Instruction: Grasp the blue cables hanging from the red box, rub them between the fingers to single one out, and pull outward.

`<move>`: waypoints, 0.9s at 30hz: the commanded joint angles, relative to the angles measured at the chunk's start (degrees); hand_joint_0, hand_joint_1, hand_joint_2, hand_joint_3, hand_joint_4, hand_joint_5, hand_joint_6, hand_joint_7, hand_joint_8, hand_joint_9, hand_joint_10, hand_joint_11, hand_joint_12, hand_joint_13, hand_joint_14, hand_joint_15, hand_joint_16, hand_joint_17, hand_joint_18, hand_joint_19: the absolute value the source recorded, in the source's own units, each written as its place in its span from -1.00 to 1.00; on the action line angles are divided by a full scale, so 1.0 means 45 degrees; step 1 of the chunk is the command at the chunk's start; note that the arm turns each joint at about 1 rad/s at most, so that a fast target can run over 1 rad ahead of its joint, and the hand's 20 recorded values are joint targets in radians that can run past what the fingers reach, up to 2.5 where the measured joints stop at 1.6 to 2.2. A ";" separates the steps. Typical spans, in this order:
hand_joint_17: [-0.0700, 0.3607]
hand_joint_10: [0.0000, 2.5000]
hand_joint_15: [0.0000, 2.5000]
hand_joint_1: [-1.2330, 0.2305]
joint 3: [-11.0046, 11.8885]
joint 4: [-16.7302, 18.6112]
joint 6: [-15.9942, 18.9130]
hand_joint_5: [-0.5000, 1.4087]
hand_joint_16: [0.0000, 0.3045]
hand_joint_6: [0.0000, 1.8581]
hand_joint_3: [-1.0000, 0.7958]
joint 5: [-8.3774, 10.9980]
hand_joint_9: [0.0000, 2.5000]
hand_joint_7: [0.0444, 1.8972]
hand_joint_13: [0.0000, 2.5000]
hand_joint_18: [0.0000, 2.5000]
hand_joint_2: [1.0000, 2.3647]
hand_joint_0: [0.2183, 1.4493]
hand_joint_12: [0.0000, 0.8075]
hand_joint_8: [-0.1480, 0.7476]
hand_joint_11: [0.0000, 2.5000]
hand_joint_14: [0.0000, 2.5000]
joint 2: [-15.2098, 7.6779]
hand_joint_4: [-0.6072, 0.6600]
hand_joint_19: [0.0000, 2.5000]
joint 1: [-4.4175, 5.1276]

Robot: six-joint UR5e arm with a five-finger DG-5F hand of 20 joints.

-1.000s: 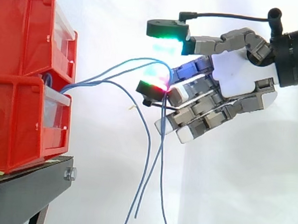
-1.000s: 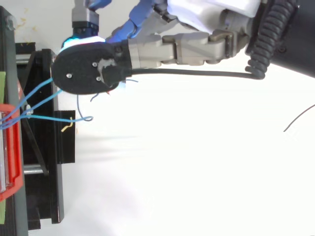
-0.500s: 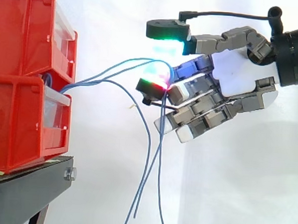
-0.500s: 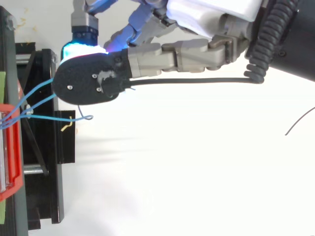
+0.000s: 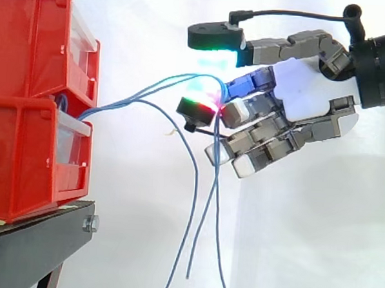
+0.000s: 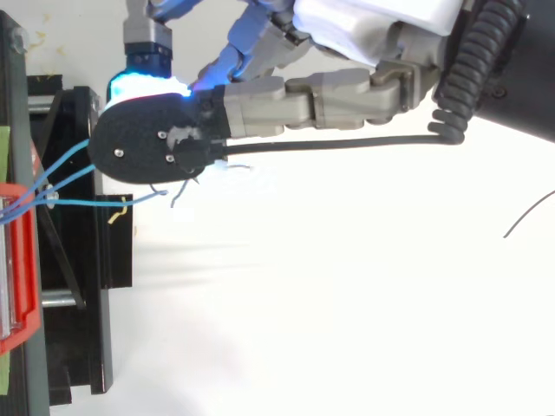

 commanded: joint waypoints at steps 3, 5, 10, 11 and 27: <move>-0.04 -0.99 -0.64 -0.36 -0.0014 -0.0018 0.0000 -0.54 -0.60 -0.04 0.07 0.0039 -0.16 0.23 -0.30 -0.26 -0.82 -0.47 0.02 -0.01 -0.63 -0.99 -0.0018 -0.13 -0.66 0.0094; -0.05 -0.99 -0.68 -0.37 -0.0053 0.0001 0.0000 -0.54 -0.60 -0.04 0.06 0.0039 -0.23 0.22 -0.31 -0.27 -0.79 -0.47 0.02 -0.02 -0.71 -0.99 0.0001 -0.15 -0.68 0.0133; -0.04 -1.00 -0.80 -0.39 -0.0326 0.0001 -0.0020 -0.54 -0.60 -0.06 0.05 0.0058 -0.47 0.21 -0.45 -0.35 -0.80 -0.47 0.04 -0.09 -0.95 -0.99 -0.0018 -0.18 -0.77 0.0270; -0.03 -1.00 -0.82 -0.39 -0.0443 0.0001 -0.0020 -0.54 -0.60 -0.06 0.04 0.0058 -0.53 0.20 -0.49 -0.38 -0.79 -0.47 0.04 -0.11 -1.00 -0.99 0.0001 -0.20 -0.80 0.0290; -0.01 -1.00 -0.89 -0.43 -0.1459 0.0235 0.0039 -0.56 -0.58 -0.08 0.05 0.0058 -0.75 0.15 -0.74 -0.75 -1.00 -0.41 -0.05 -0.26 -1.00 -1.00 0.0001 -0.26 -0.96 0.0426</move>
